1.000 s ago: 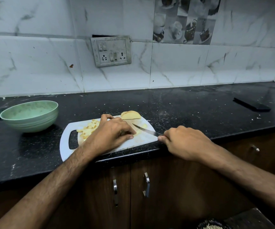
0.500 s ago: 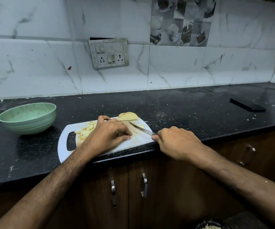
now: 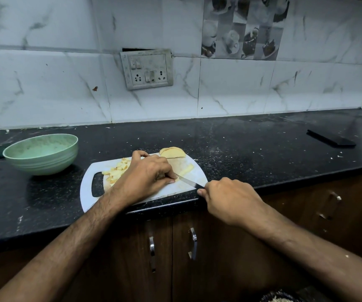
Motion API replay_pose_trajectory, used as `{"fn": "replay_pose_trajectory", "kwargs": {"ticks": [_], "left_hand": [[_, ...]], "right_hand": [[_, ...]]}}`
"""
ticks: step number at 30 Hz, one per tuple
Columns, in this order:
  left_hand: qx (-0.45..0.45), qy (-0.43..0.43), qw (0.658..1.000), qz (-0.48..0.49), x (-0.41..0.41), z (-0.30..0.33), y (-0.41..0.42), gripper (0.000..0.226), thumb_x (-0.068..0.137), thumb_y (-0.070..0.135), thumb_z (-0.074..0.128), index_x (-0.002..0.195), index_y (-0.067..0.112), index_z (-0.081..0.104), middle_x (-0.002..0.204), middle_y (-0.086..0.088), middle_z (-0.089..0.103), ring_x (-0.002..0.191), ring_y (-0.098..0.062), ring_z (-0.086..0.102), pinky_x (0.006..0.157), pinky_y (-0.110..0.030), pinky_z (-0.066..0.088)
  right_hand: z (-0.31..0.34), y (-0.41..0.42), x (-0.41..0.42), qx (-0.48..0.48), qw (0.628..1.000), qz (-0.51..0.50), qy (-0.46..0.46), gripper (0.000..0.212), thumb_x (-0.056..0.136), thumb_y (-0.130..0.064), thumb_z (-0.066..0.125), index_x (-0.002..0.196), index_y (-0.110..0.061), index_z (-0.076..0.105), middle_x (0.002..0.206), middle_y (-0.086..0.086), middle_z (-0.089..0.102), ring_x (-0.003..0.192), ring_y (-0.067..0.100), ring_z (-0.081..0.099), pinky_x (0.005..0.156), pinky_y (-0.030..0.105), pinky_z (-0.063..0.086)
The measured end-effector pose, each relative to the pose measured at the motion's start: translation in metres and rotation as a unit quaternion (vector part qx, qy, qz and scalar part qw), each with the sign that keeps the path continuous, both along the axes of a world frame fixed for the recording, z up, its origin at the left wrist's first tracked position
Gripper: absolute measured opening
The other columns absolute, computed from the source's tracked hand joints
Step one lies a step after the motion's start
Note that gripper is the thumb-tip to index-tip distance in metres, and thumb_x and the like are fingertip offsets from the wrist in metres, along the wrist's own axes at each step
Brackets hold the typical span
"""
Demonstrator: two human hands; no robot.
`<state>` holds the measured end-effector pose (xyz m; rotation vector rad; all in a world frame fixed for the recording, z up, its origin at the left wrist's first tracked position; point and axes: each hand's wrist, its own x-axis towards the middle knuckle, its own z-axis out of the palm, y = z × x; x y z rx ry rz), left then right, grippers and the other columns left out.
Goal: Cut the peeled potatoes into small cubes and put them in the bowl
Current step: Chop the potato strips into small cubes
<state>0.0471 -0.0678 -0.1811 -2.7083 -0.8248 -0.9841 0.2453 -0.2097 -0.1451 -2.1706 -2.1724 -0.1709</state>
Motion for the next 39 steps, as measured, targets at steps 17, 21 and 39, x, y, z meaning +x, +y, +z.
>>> {"fn": "replay_pose_trajectory", "kwargs": {"ticks": [17, 21, 39], "left_hand": [[-0.027, -0.008, 0.999, 0.014, -0.001, 0.003, -0.005, 0.012, 0.084, 0.039, 0.079, 0.081, 0.031, 0.070, 0.082, 0.024, 0.055, 0.091, 0.001, 0.054, 0.097, -0.038, 0.025], [-0.020, -0.005, 1.000, 0.018, 0.000, 0.003, -0.006, 0.014, 0.085, 0.040, 0.078, 0.082, 0.032, 0.067, 0.083, 0.023, 0.054, 0.090, 0.000, 0.052, 0.100, -0.041, 0.025], [-0.059, 0.018, 0.998, -0.014, -0.001, 0.005, -0.010, 0.031, 0.097, 0.027, 0.061, 0.125, 0.037, 0.053, 0.106, 0.024, 0.061, 0.113, 0.004, 0.051, 0.105, -0.039, 0.021]], "right_hand": [[0.011, -0.019, 0.015, -0.014, 1.000, 0.004, -0.011, 0.034, 0.103, -0.051, 0.030, 0.084, -0.028, 0.045, 0.104, 0.004, 0.064, 0.100, 0.029, 0.062, 0.072, 0.036, 0.039], [0.012, -0.015, 0.009, -0.021, 0.999, 0.008, -0.029, 0.037, 0.103, -0.047, 0.031, 0.102, -0.021, 0.058, 0.109, 0.006, 0.064, 0.103, 0.029, 0.062, 0.077, 0.038, 0.042], [0.052, -0.015, 0.050, -0.081, 0.995, 0.020, -0.062, 0.039, 0.100, -0.060, 0.035, 0.084, -0.029, 0.054, 0.096, -0.001, 0.064, 0.103, 0.026, 0.063, 0.081, 0.037, 0.045]]}}
